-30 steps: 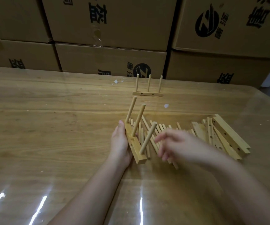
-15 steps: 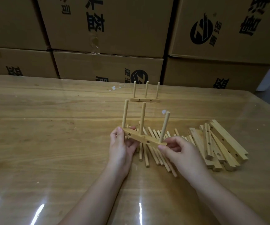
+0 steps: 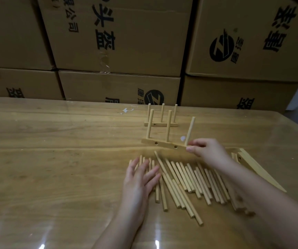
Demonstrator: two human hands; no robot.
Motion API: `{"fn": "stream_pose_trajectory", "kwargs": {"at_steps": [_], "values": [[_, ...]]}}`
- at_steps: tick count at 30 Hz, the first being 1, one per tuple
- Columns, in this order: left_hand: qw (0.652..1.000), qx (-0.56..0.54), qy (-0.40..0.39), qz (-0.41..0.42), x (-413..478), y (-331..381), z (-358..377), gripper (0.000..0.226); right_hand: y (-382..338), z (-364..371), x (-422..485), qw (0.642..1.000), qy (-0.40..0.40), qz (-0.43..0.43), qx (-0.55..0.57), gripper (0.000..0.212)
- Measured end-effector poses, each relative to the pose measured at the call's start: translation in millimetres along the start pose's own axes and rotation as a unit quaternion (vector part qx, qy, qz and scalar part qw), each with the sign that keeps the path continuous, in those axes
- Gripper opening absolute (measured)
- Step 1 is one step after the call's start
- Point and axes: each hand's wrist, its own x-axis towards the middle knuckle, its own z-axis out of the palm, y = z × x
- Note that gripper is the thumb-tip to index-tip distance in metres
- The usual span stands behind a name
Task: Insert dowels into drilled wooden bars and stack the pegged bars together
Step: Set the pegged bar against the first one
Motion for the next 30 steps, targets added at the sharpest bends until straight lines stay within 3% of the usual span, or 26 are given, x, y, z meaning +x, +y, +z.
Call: {"fn": "stream_pose_trajectory", "kwargs": {"at_steps": [12,26,30], "values": [[0.999,0.031,-0.002,-0.012,3.9,-6.6,-2.0,0.022,17.5,14.1,117.1,1.0,0.004,0.02,-0.023,0.033],[0.999,0.03,0.001,-0.011,6.5,-9.0,-0.9,0.028,27.7,30.2,151.6,0.997,0.011,0.011,-0.074,0.032],[0.999,0.031,-0.001,-0.013,3.5,-8.7,-1.4,0.029,24.9,28.8,156.8,0.992,-0.025,0.019,-0.122,0.041]]}}
